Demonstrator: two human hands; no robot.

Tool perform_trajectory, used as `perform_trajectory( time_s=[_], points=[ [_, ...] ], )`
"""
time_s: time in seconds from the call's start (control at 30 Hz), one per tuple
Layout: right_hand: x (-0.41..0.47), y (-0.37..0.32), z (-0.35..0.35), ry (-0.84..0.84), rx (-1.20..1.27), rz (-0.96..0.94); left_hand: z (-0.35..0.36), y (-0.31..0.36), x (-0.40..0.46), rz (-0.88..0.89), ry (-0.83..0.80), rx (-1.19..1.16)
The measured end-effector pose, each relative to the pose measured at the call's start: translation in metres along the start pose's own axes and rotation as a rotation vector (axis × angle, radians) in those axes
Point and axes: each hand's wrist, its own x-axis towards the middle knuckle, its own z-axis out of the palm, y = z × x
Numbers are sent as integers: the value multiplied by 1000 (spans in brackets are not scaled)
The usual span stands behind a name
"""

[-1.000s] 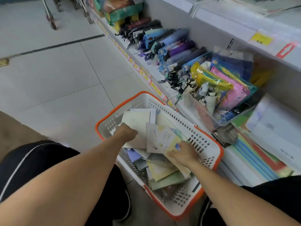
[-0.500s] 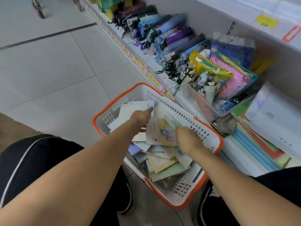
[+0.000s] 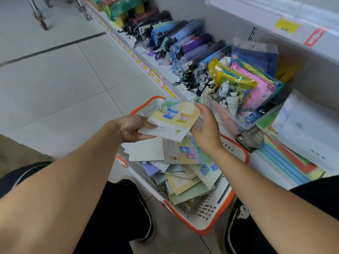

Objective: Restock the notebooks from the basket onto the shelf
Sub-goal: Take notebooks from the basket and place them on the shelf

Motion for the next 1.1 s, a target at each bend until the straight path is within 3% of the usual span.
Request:
perform_trajectory(
  time_s=[0.07, 0.13, 0.17, 0.23, 0.4, 0.5, 0.63, 0.87, 0.97, 1.03, 1.1],
  points=[
    [-15, 26, 7, 68, 43, 590, 6, -12, 5, 27, 79, -65],
    [-39, 44, 18, -213, 362, 1152, 13, -22, 10, 68, 140, -99],
    [-50, 50, 26, -321, 523, 1294, 16, -25, 12, 87, 174, -120],
    [-64, 63, 44, -321, 728, 1370, 19, -28, 16, 126, 236, -164],
    [-74, 63, 71, -62, 998, 1305, 18, -17, 16, 271, 336, -128],
    [-65, 47, 55, 8, 1104, 1179, 16, -8, 20, 375, 529, -104],
    [-46, 10, 15, -44, 1181, 991, 11, -7, 21, 465, 668, 6],
    [-9, -31, -45, -175, 917, 675, 2, 14, -8, 554, 689, -254],
    [16, -49, -71, -277, 770, 490, 6, 34, -28, 626, 604, -129],
    [31, -69, -86, -359, 694, 397, 22, 47, -39, 657, 436, 18],
    [44, -92, -100, -334, 587, 291, 46, 62, -46, 677, 274, 73]
  ],
)
